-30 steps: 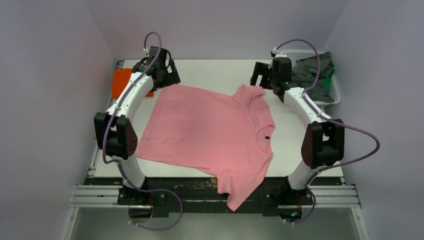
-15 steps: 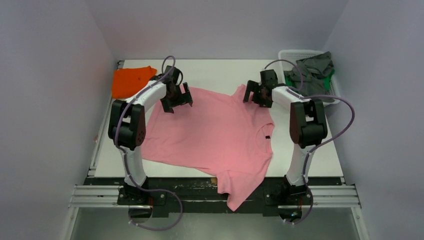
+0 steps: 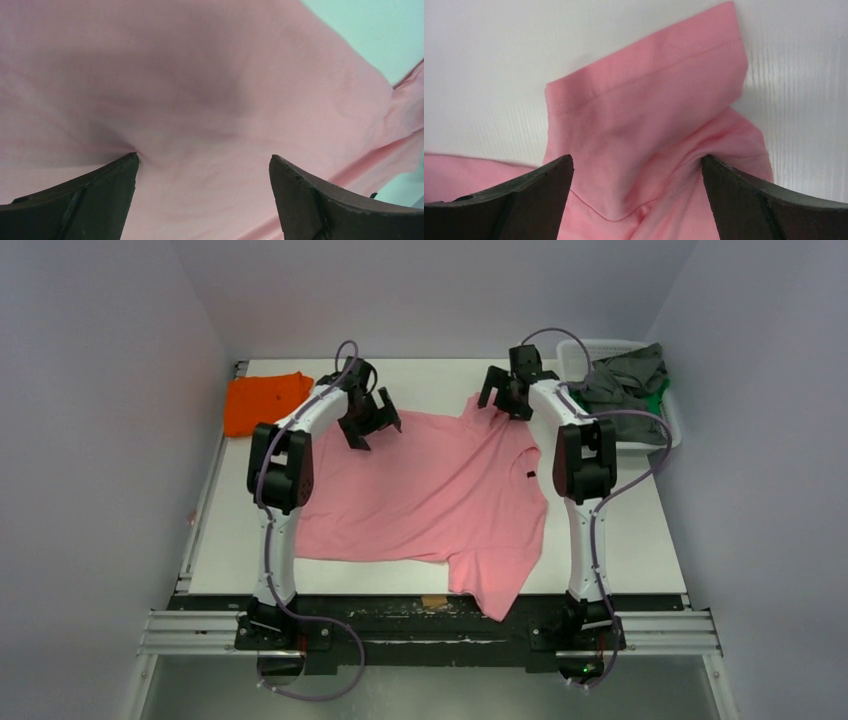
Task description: Fold and stack the t-shirts
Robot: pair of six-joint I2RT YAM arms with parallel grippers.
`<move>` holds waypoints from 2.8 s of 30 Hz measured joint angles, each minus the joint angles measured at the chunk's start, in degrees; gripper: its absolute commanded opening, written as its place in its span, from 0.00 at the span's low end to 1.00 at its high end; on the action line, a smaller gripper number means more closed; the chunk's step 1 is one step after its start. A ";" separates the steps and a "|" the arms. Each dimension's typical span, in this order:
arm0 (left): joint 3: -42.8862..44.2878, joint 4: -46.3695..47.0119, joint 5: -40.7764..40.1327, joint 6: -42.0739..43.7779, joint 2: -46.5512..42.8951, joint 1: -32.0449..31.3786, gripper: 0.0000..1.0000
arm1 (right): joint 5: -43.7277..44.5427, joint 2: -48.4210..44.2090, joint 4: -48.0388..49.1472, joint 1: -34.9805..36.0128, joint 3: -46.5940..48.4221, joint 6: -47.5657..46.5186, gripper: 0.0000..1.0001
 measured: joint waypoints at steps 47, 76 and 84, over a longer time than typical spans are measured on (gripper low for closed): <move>-77.18 -2.36 -24.35 -19.89 -73.18 2.21 0.65 | 9.20 -69.22 5.35 11.98 -67.58 1.18 0.98; -71.08 2.38 -26.51 -25.79 -57.59 2.25 0.08 | 12.04 -74.47 1.49 13.77 -69.59 2.86 0.97; -70.71 5.20 -24.98 -24.90 -56.78 2.25 0.00 | 12.07 -79.47 -2.38 14.67 -70.64 2.84 0.93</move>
